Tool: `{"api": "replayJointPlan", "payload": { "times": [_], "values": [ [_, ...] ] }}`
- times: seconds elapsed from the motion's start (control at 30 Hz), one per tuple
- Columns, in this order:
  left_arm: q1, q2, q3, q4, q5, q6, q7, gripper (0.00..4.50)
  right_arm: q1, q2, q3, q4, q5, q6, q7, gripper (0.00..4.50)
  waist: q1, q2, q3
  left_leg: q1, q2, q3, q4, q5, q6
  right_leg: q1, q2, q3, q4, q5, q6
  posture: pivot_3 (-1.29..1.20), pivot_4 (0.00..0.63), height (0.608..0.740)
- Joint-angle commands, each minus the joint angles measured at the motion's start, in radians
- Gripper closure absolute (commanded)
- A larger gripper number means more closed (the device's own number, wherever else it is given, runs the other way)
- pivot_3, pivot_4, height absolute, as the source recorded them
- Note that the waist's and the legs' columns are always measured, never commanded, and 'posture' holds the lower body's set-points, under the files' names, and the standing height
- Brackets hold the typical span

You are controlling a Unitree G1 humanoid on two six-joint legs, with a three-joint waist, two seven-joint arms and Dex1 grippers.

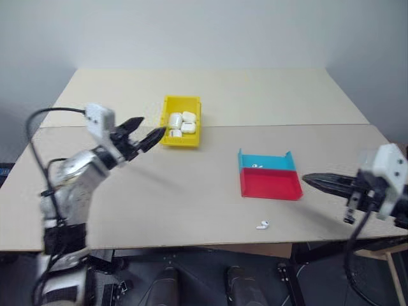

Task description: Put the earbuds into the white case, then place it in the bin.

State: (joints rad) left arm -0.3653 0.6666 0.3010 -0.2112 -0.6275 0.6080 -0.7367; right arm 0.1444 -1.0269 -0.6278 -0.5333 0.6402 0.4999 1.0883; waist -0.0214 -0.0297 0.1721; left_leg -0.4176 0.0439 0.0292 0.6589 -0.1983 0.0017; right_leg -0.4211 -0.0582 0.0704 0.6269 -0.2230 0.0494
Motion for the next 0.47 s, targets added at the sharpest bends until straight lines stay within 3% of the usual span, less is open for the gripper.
{"api": "replayJointPlan", "payload": {
  "times": [0.03,0.1,0.23,0.47],
  "values": [
    [0.158,0.176,0.077,-0.069,-0.004,-0.069,-0.259,0.03,0.018,-0.049,-0.105,0.089,-0.057,-0.142,0.161,4.5,-0.003,0.0,0.0,0.002,0.001,0.002,0.0,0.0,0.0,0.001,-0.001,0.0,-0.001,0.0,-0.001,0.0,0.15,0.74],
    [0.269,0.29,0.133,-0.088,0.006,-0.111,-0.406,0.03,0.014,-0.079,-0.097,0.151,-0.095,-0.192,0.206,4.5,-0.005,-0.001,0.0,0.003,0.002,0.003,0.0,0.0,-0.001,0.0,-0.001,0.0,-0.001,0.001,-0.003,0.0,0.15,0.74],
    [0.394,0.414,0.236,-0.084,-0.011,-0.126,-0.565,0.03,-0.014,-0.114,-0.058,0.216,-0.126,-0.235,0.245,4.5,-0.003,-0.002,0.001,0.003,0.006,0.006,0.0,-0.005,-0.009,-0.004,-0.003,-0.001,-0.002,0.002,-0.006,0.0,0.15,0.74],
    [0.438,0.416,0.338,-0.158,-0.082,-0.076,-0.575,0.03,-0.053,-0.094,0.036,0.262,-0.165,-0.271,0.235,4.5,0.005,0.0,0.0,0.003,0.007,0.009,0.0,-0.006,-0.009,-0.007,-0.004,-0.001,-0.003,0.002,-0.007,0.0,0.15,0.74]
  ]
}}
